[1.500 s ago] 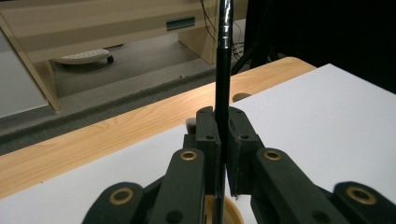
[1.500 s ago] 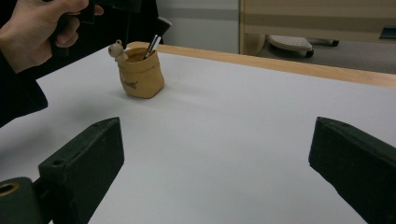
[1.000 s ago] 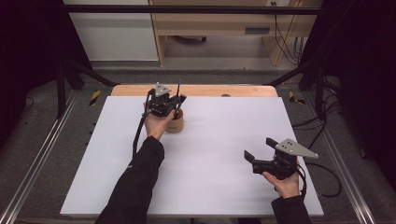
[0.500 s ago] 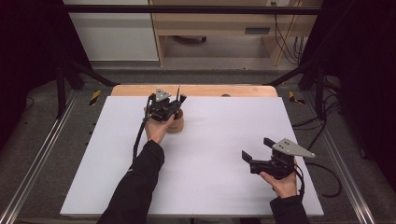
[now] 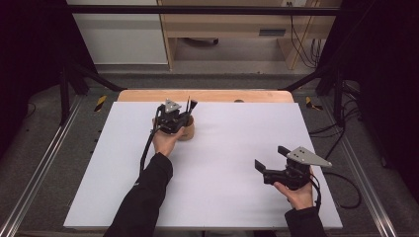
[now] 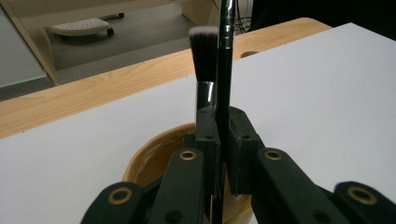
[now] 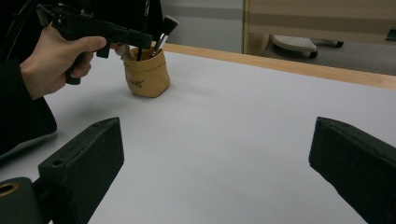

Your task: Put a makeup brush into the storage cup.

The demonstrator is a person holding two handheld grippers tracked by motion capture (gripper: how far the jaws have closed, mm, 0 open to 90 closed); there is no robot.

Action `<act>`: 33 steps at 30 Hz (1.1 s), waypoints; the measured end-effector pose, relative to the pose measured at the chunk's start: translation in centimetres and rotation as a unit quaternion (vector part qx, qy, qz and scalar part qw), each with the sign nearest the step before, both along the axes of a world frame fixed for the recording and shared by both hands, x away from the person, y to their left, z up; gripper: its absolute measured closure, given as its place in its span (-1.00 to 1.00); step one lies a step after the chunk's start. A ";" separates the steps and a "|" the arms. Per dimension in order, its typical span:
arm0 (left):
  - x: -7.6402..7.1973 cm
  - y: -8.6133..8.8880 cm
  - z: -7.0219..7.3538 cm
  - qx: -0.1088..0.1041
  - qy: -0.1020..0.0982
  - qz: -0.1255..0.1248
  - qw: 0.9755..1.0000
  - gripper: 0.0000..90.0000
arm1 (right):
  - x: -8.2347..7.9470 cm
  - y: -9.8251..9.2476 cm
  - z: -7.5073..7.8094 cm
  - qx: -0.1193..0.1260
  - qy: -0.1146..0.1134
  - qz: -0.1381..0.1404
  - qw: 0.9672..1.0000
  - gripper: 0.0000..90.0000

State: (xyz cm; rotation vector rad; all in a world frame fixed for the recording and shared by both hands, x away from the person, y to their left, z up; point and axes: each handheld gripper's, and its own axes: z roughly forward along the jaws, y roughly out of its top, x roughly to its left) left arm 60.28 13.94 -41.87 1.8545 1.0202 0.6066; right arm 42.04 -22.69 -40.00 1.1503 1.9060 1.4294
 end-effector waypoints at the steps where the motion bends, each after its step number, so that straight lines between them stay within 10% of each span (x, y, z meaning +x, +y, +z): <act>1: -0.1 0.1 0.0 0.001 0.002 -0.001 1.000 0.86 | 0.0 0.0 0.0 -0.001 0.000 0.001 1.000 -0.92; 33: -9.2 5.0 3.8 -0.042 -0.030 -0.064 0.997 -0.41 | 0.0 -0.2 0.2 0.001 -0.002 -0.001 1.000 -0.92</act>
